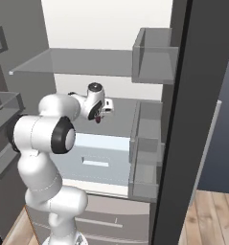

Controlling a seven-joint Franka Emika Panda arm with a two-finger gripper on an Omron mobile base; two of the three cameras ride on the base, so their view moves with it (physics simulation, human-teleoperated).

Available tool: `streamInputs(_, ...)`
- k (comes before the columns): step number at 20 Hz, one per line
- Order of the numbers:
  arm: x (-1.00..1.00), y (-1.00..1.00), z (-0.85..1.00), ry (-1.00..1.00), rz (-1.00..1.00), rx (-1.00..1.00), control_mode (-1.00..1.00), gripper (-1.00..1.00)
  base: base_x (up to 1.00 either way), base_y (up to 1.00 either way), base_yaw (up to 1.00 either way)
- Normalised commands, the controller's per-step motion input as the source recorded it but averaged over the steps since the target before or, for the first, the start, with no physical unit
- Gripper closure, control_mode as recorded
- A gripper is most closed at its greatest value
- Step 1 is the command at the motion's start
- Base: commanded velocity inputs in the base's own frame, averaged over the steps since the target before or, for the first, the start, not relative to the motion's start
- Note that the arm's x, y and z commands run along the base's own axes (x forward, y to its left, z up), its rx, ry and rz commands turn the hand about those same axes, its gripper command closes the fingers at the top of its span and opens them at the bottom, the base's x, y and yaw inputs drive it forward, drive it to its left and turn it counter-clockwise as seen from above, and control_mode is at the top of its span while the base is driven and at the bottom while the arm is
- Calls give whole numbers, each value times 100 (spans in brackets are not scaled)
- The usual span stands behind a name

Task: Retrieve the sausage and cheese from the fridge and place them on the cutting board on the counter.

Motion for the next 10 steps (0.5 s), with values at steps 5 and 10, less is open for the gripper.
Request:
streamInputs(5,-68,0,22,-20,0,0,-100,100,0,0,0)
streamInputs(10,-90,-3,63,-12,0,0,-100,100,0,0,0)
